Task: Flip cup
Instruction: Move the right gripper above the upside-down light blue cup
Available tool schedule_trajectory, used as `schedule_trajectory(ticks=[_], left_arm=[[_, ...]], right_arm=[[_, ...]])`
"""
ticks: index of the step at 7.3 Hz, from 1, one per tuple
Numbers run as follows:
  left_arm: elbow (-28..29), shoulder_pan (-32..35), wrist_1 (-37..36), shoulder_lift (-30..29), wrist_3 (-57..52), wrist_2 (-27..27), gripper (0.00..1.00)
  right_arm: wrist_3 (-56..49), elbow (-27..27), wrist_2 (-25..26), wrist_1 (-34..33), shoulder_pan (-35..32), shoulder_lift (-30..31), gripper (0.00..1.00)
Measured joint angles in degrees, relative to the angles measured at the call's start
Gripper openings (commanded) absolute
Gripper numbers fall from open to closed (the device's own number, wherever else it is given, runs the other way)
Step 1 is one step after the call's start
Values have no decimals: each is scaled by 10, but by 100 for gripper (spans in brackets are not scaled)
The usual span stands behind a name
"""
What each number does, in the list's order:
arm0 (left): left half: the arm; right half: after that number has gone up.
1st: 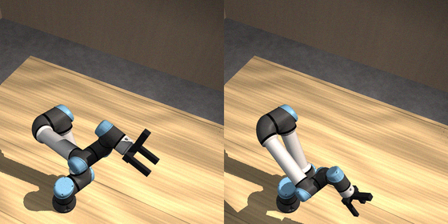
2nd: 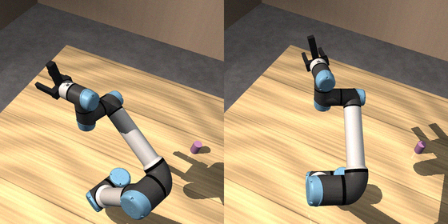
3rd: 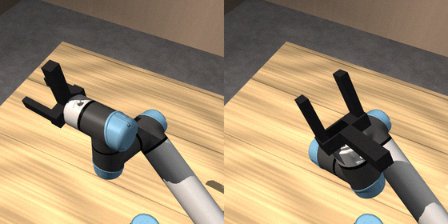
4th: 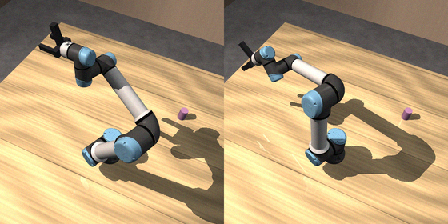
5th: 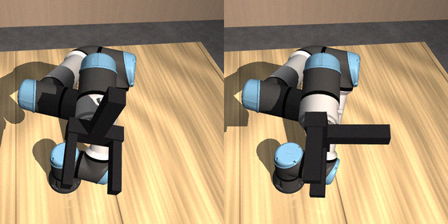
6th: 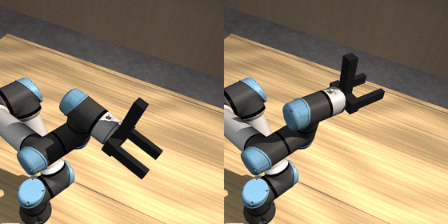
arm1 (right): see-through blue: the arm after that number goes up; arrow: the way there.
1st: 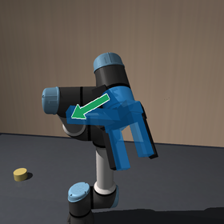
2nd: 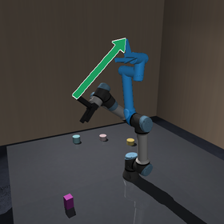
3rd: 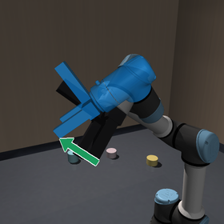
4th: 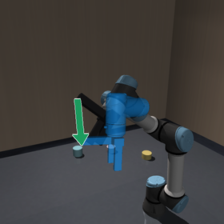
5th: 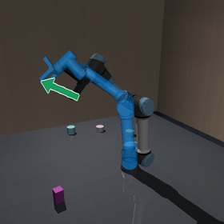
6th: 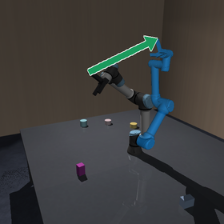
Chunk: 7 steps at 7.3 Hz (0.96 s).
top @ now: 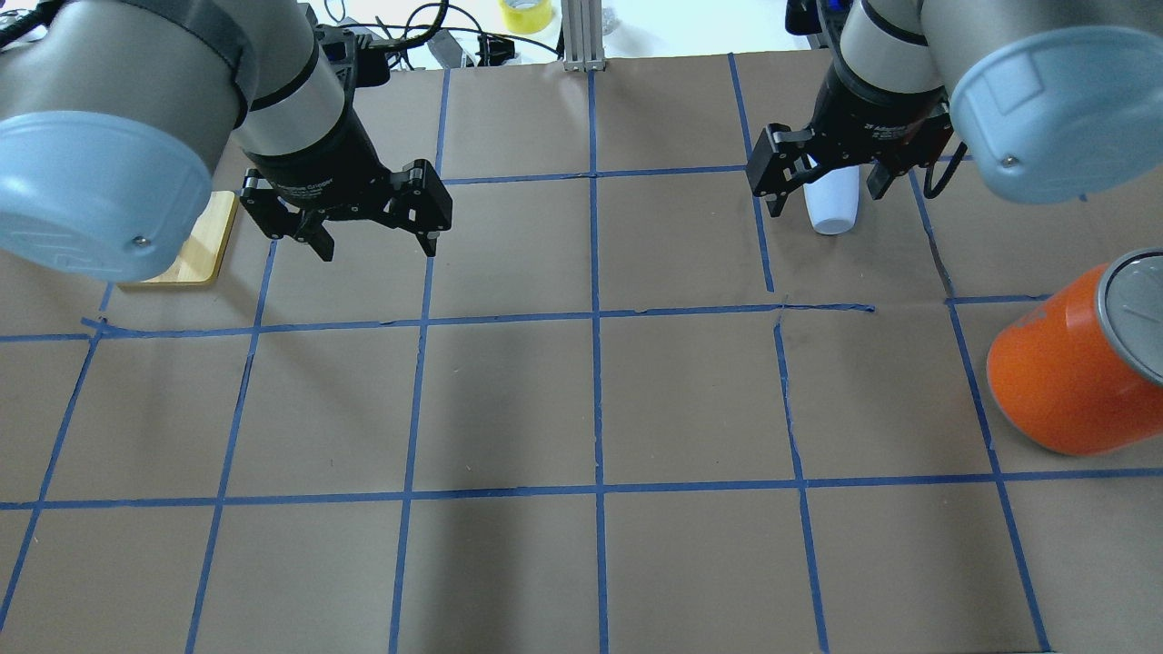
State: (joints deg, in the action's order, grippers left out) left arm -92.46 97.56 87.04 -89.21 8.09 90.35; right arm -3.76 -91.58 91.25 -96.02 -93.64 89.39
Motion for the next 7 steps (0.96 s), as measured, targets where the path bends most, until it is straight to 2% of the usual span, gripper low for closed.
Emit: schedule_trajectory(ticks=[7], left_arm=[[0, 0, 0, 0, 0, 0, 100]], right_arm=[[5, 0, 0, 0, 4, 0, 100]])
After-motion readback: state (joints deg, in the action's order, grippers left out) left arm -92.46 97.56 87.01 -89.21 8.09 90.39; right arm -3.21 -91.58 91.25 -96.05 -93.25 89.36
